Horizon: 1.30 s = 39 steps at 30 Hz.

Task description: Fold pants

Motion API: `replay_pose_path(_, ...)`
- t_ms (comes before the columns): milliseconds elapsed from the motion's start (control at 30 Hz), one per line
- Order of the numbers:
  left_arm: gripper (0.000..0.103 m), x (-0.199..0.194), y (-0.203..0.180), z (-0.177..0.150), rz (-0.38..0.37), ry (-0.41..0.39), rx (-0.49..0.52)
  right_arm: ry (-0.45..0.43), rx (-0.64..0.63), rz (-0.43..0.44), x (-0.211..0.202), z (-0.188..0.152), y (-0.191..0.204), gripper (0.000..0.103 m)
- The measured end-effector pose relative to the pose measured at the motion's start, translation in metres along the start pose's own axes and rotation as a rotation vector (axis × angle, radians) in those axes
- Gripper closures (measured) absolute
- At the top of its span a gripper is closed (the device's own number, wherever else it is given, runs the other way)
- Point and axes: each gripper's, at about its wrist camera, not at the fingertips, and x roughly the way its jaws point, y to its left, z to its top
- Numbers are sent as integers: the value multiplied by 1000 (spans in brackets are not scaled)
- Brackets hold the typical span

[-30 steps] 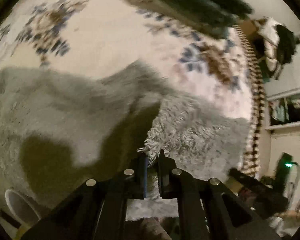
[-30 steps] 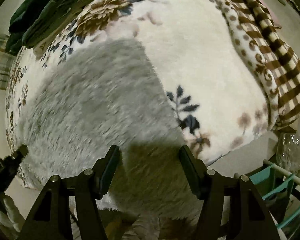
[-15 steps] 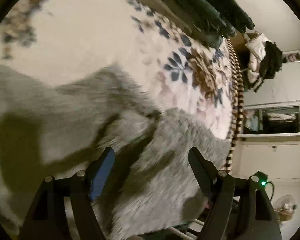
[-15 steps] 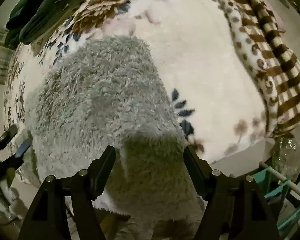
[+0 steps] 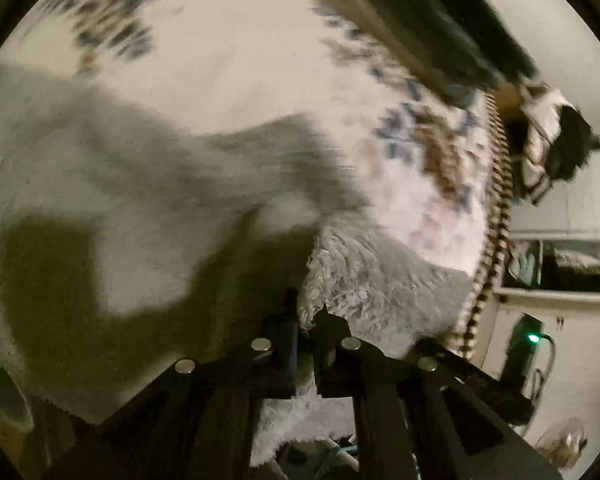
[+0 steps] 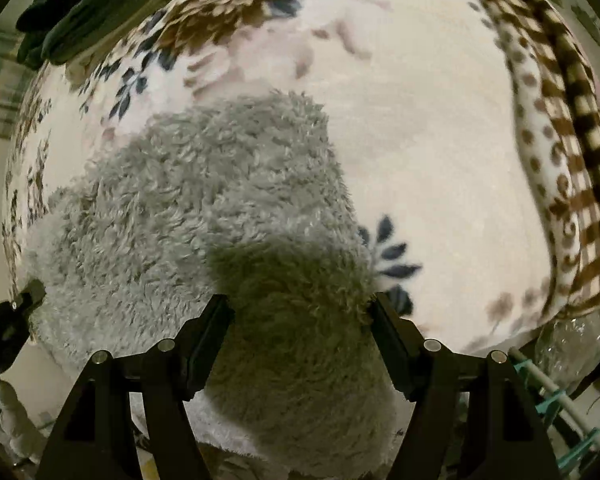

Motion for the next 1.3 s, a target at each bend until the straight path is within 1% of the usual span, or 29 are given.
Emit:
replay_pose_path(33, 95, 9, 7, 2, 5, 22, -17, 10, -9, -4, 3, 2, 4, 30)
replay_pose_path(100, 93, 12, 12, 5, 21, 49, -44, 16, -27, -25, 5, 3, 10, 30)
replay_pose_path(133, 84, 7, 8, 4, 43, 42, -31, 15, -39, -34, 5, 4, 14, 30)
replay_pose_path(167, 72, -1, 2, 3, 63, 21, -7, 12, -48, -43, 4, 4, 17, 30)
replay_pose_path(200, 68, -11, -5, 1, 63, -9, 24, 5, -55, -64, 2, 5, 20, 30)
replay_pose_path(267, 53, -24, -15, -4, 69, -39, 56, -18, -74, -87, -6, 4, 26, 30)
replay_pose_path(333, 49, -21, -19, -7, 53, -23, 66, -34, -75, -94, -13, 4, 30, 30)
replay_pose_path(367, 49, -14, -19, -8, 63, -6, 73, -37, -72, -86, -16, 3, 30, 30)
replay_pose_path(467, 49, 24, -13, -13, 92, 96, 74, -35, -55, -73, -22, 2, 32, 30)
replay_pose_path(500, 49, 35, -12, -15, 87, 113, 84, -30, -51, -69, -22, 2, 32, 30)
replay_pose_path(533, 53, 41, -13, -18, 82, 117, 97, -23, -47, -68, -21, 2, 32, 30)
replay_pose_path(567, 92, 46, -13, -22, 71, 106, 116, -19, -42, -71, -20, 1, 31, 30)
replay_pose_path(600, 98, 47, -14, -27, 42, 92, 141, -12, -39, -75, -17, -1, 30, 30)
replay_pose_path(667, 99, 38, -16, -37, 18, 63, 153, -3, -49, -89, -13, -4, 29, 30)
replay_pose_path(767, 99, 3, -14, -48, -6, 0, 129, -2, -66, -100, -13, -13, 26, 30)
replay_pose_path(800, 99, -7, -11, -48, -21, 1, 110, -1, -69, -101, -12, -13, 29, 30)
replay_pose_path(867, 98, -11, 0, -46, 0, -15, 80, 6, -78, -100, -7, -12, 34, 30)
replay_pose_path(900, 97, -7, 4, -43, 22, -8, 86, 14, -79, -98, -5, -13, 36, 30)
replay_pose_path(967, 92, 5, 9, -38, 31, 51, 63, 25, -77, -106, 1, -13, 38, 30)
replay_pose_path(1000, 91, 7, 10, -36, 31, 61, 48, 27, -80, -116, 2, -13, 40, 30)
replay_pose_path(1033, 79, 6, 9, -34, 40, 57, 48, 28, -86, -129, 3, -13, 42, 30)
replay_pose_path(1067, 69, 5, 5, -33, 23, 37, 56, 26, -96, -147, 5, -12, 45, 30)
replay_pose_path(1100, 62, -2, 4, -32, -10, -5, 62, 25, -100, -156, 6, -12, 46, 30)
replay_pose_path(1133, 42, -6, 4, -31, -59, -39, 57, 29, -103, -164, 9, -12, 47, 28)
replay_pose_path(1167, 24, -7, 5, -30, -118, -41, 47, 37, -104, -170, 12, -12, 48, 26)
replay_pose_path(1200, 21, -2, 6, -27, -148, -27, 29, 39, -102, -170, 13, -12, 48, 25)
replay_pose_path(1233, 20, 5, 7, -25, -148, -12, 20, 41, -98, -169, 16, -11, 50, 25)
replay_pose_path(1267, 20, 14, 6, -22, -145, 7, 22, 42, -95, -169, 17, -10, 50, 25)
replay_pose_path(1300, 20, 26, 7, -20, -115, 37, 27, 42, -92, -169, 18, -9, 50, 25)
